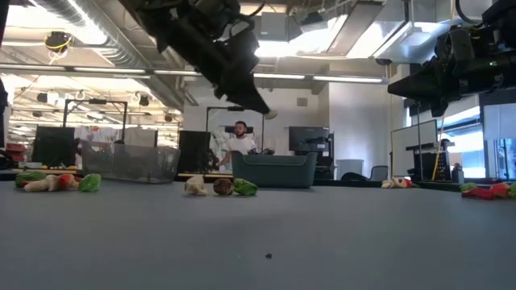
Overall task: Sort produce into baskets
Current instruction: Put the brown mushroom into the blue bin
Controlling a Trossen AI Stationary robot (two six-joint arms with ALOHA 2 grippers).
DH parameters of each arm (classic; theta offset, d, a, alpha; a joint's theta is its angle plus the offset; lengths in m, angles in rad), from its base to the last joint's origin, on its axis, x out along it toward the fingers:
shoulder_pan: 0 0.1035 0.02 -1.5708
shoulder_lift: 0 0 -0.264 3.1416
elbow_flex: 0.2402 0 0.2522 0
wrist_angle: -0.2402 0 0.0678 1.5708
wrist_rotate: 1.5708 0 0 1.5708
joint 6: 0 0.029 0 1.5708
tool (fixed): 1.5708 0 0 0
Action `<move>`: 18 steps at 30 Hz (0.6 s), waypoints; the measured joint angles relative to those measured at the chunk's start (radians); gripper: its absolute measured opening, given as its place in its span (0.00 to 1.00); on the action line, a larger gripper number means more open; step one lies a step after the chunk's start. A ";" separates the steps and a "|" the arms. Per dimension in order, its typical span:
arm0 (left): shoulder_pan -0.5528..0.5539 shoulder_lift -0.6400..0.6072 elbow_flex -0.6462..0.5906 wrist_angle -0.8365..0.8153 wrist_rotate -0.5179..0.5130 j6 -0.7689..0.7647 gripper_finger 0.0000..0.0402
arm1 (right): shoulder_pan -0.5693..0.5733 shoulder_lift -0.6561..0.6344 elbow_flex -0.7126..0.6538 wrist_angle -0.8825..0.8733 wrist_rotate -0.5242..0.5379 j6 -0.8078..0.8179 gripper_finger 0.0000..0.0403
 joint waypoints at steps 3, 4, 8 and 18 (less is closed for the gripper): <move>0.031 0.000 0.042 -0.060 0.000 -0.005 0.10 | 0.000 0.000 0.000 0.000 0.000 0.014 0.06; 0.043 0.001 0.057 -0.087 0.000 -0.009 0.10 | 0.000 0.000 0.000 0.000 0.000 0.015 0.06; 0.087 0.027 0.139 -0.212 0.000 -0.041 0.10 | 0.000 0.000 0.000 0.001 0.000 0.017 0.06; 0.181 0.186 0.383 -0.470 0.001 -0.058 0.06 | 0.000 0.000 0.000 0.000 0.001 0.017 0.06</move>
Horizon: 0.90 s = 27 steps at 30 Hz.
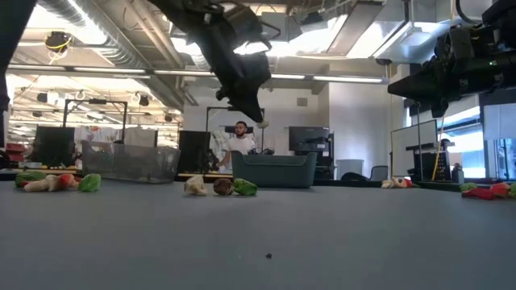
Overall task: Sort produce into baskets
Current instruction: Put the brown mushroom into the blue bin
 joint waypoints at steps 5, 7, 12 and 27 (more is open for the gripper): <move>0.050 0.069 0.074 -0.019 0.002 -0.002 0.08 | 0.000 0.000 0.000 0.000 0.015 0.000 0.06; 0.069 0.094 0.087 -0.016 0.007 0.001 0.08 | 0.000 0.000 0.000 0.000 0.029 -0.001 0.06; 0.109 0.132 0.094 0.016 0.008 0.001 0.08 | 0.000 0.000 0.000 0.000 0.050 -0.004 0.06; 0.177 0.235 0.095 0.053 0.007 0.016 0.08 | 0.000 0.000 0.000 -0.001 0.050 -0.004 0.06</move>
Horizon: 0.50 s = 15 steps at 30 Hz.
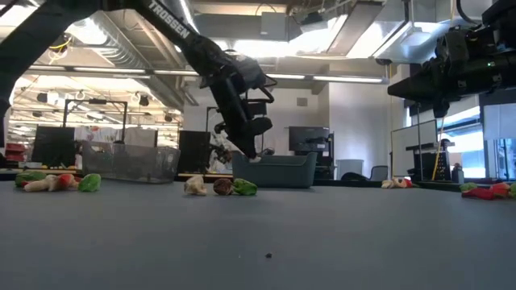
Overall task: Sort produce into baskets
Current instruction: Put the brown mushroom into the blue bin
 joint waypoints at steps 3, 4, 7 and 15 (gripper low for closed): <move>0.003 0.000 0.000 0.004 0.000 -0.022 0.10 | 0.000 0.000 0.000 0.000 0.000 0.000 0.06; 0.004 0.000 0.000 0.003 0.000 -0.023 0.11 | 0.000 0.000 0.000 -0.001 0.000 0.000 0.06; 0.003 0.000 0.000 0.004 0.000 -0.034 0.18 | 0.000 0.000 0.000 -0.001 0.000 0.000 0.06; 0.003 -0.002 0.000 0.004 -0.001 -0.038 0.32 | 0.000 0.000 0.000 -0.024 0.001 -0.001 0.06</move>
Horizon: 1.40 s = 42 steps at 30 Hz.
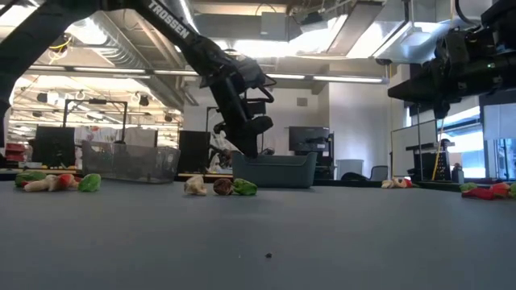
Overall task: Sort produce into baskets
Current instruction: Put the brown mushroom into the blue bin
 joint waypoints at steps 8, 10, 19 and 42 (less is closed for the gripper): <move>-0.041 -0.070 -0.001 -0.040 0.006 0.012 0.33 | 0.000 0.000 0.000 -0.016 0.000 0.000 0.06; -0.060 -0.102 -0.001 -0.056 0.008 0.019 0.33 | 0.000 0.000 0.000 -0.016 0.001 0.000 0.06; -0.180 -0.235 -0.001 -0.160 0.008 0.016 0.32 | 0.000 0.000 0.000 -0.028 -0.001 0.000 0.06; -0.549 -0.280 -0.136 -0.385 0.010 -0.113 0.32 | 0.000 0.000 0.000 -0.028 -0.010 0.026 0.06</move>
